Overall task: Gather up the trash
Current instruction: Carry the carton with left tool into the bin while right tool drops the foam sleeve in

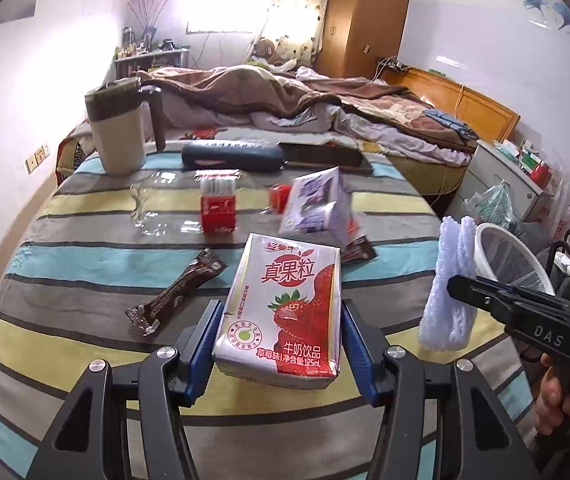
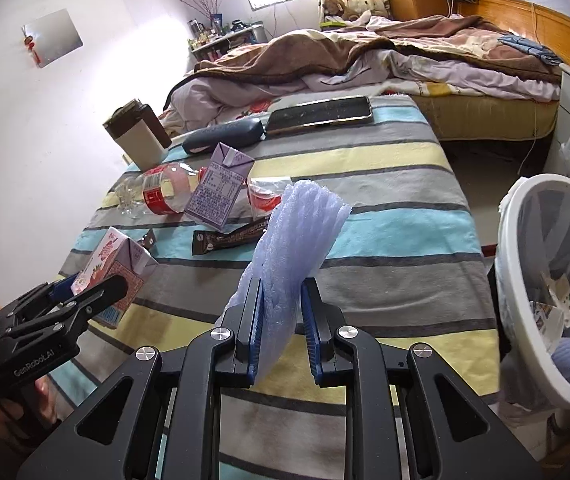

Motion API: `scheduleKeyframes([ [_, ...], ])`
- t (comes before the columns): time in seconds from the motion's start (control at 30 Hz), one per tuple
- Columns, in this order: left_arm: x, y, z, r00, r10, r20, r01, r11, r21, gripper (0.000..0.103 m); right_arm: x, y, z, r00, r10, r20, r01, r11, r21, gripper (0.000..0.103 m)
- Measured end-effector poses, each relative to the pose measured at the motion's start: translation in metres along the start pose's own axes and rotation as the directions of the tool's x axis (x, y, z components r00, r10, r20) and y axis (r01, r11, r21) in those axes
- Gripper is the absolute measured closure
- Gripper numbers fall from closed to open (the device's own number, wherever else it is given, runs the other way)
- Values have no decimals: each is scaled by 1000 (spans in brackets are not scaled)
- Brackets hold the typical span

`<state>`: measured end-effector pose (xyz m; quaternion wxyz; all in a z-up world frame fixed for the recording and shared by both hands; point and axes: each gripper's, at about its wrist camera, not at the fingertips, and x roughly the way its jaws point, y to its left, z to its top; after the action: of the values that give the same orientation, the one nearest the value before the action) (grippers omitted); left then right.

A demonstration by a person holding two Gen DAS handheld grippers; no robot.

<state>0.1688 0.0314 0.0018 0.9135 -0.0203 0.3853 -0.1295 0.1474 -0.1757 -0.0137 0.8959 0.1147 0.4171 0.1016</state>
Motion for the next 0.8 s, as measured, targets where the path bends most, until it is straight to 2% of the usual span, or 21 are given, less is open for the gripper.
scheduleKeyframes([
  [0.4, -16, -52, 8, 998, -30, 53, 27, 997, 67, 46, -32, -28, -1, 998, -6, 61, 4, 1000, 22, 82],
  [0.8, -9, -121, 15, 993, -109, 48, 100, 982, 162, 46, -60, -66, -5, 993, -55, 105, 47, 996, 72, 82],
])
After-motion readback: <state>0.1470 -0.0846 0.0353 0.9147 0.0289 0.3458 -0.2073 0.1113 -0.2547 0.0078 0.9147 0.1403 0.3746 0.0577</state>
